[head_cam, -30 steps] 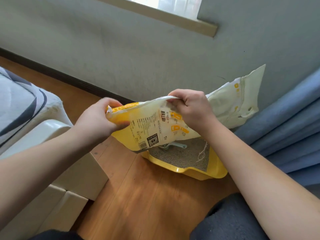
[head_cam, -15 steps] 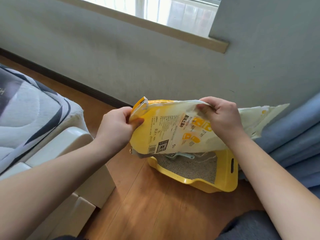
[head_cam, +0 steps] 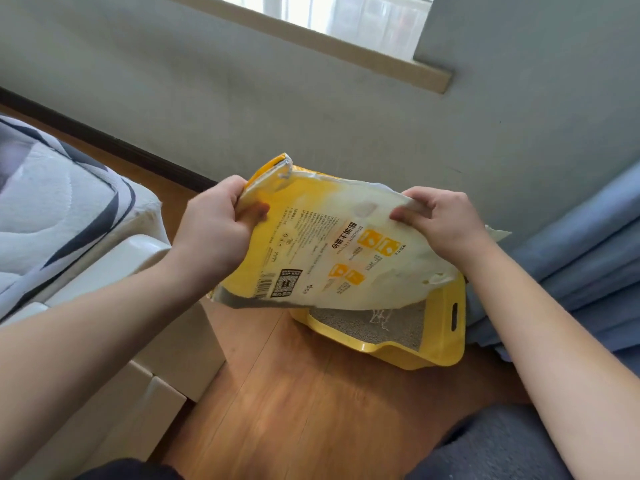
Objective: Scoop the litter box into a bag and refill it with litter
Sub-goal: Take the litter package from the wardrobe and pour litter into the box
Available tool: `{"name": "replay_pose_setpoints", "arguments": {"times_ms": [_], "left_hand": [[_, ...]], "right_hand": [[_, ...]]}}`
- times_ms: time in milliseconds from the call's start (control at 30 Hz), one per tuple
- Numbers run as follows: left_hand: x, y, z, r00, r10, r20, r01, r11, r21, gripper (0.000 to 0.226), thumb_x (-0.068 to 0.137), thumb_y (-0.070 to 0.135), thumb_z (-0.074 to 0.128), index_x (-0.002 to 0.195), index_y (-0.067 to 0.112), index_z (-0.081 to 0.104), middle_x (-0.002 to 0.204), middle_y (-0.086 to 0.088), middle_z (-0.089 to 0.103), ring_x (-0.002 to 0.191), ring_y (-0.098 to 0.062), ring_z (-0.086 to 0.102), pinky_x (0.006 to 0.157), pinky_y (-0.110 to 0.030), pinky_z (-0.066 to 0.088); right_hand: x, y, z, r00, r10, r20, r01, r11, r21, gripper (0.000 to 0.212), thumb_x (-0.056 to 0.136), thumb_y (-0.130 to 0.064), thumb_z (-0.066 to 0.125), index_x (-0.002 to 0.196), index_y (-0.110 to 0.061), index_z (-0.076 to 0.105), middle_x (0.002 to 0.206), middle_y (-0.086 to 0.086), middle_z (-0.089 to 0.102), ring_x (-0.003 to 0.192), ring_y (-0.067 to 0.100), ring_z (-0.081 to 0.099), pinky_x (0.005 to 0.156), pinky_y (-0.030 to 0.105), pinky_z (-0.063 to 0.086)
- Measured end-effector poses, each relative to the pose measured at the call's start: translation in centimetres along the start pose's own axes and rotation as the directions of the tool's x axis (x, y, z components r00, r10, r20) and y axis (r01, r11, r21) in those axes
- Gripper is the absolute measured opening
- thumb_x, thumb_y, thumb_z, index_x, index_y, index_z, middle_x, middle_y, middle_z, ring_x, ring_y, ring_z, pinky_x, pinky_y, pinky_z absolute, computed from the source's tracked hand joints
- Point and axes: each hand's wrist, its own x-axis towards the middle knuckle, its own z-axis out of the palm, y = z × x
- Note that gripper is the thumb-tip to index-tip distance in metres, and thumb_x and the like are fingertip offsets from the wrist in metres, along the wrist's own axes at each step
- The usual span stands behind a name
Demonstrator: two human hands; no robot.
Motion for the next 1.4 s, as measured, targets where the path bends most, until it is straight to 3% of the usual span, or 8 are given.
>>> {"name": "replay_pose_setpoints", "arguments": {"times_ms": [167,533,767,933,1100,1267,1400], "left_hand": [[0.0,0.1,-0.3,1.000,0.011,-0.022,-0.010,0.999,0.041,0.017,0.095,0.028,0.060,0.087,0.013,0.058,0.075,-0.002,0.061,0.071,-0.015,0.056,0.058,-0.030,0.042],[0.1,0.0,-0.3,1.000,0.010,-0.026,-0.009,0.999,0.035,0.018,0.095,0.030,0.059,0.091,0.013,0.058,0.078,0.000,0.059,0.072,-0.016,0.055,0.056,-0.030,0.042],[-0.1,0.2,-0.6,0.997,0.070,-0.022,-0.069,0.998,0.012,0.018,0.096,0.032,0.058,0.094,0.014,0.058,0.081,-0.002,0.061,0.076,-0.019,0.058,0.061,-0.034,0.047],[-0.4,0.7,-0.6,0.993,0.115,-0.011,-0.115,0.993,0.039,0.016,0.096,0.031,0.058,0.094,0.016,0.058,0.078,0.005,0.060,0.072,-0.009,0.057,0.056,-0.025,0.043],[-0.2,0.8,-0.7,0.994,0.109,-0.004,-0.109,0.994,0.001,0.017,0.095,0.031,0.060,0.094,0.014,0.059,0.077,0.005,0.060,0.073,-0.012,0.058,0.059,-0.028,0.046],[-0.2,1.2,-0.7,0.994,0.111,-0.020,-0.112,0.993,-0.041,0.017,0.096,0.030,0.059,0.094,0.013,0.060,0.074,0.014,0.058,0.068,-0.004,0.057,0.055,-0.018,0.038],[-0.2,1.0,-0.5,0.996,0.088,-0.019,-0.089,0.995,-0.033,0.014,0.096,0.030,0.060,0.093,0.015,0.059,0.074,0.011,0.058,0.066,-0.004,0.054,0.054,-0.016,0.036]], "right_hand": [[-0.2,0.5,0.4,0.999,0.019,0.044,-0.018,0.999,-0.030,0.014,0.087,-0.033,0.068,0.094,-0.022,0.072,0.082,-0.006,0.069,0.082,0.014,0.062,0.072,0.027,0.048],[0.4,1.1,1.2,0.998,-0.023,-0.051,0.022,1.000,-0.020,0.006,0.087,-0.033,0.068,0.085,-0.027,0.068,0.073,-0.010,0.065,0.070,0.008,0.057,0.066,0.025,0.044],[0.5,0.9,1.5,0.998,-0.007,-0.067,0.002,0.998,-0.068,0.014,0.088,-0.034,0.066,0.093,-0.021,0.070,0.081,-0.003,0.069,0.080,0.016,0.061,0.072,0.034,0.050],[0.6,1.0,1.7,0.999,0.036,-0.030,-0.040,0.991,-0.130,0.017,0.088,-0.032,0.066,0.093,-0.017,0.070,0.083,0.004,0.068,0.081,0.022,0.059,0.072,0.035,0.047],[0.7,0.7,1.9,0.998,0.064,-0.026,-0.068,0.987,-0.147,0.016,0.089,-0.032,0.065,0.092,-0.017,0.069,0.082,0.003,0.067,0.082,0.023,0.059,0.071,0.035,0.047],[0.6,0.6,1.8,0.996,0.086,-0.031,-0.089,0.986,-0.138,0.014,0.089,-0.033,0.065,0.090,-0.019,0.068,0.081,0.001,0.067,0.082,0.023,0.060,0.073,0.035,0.049],[0.4,0.4,1.6,0.996,0.091,-0.027,-0.093,0.989,-0.115,0.013,0.088,-0.030,0.066,0.090,-0.017,0.069,0.083,0.004,0.067,0.083,0.025,0.061,0.075,0.038,0.051]]}}
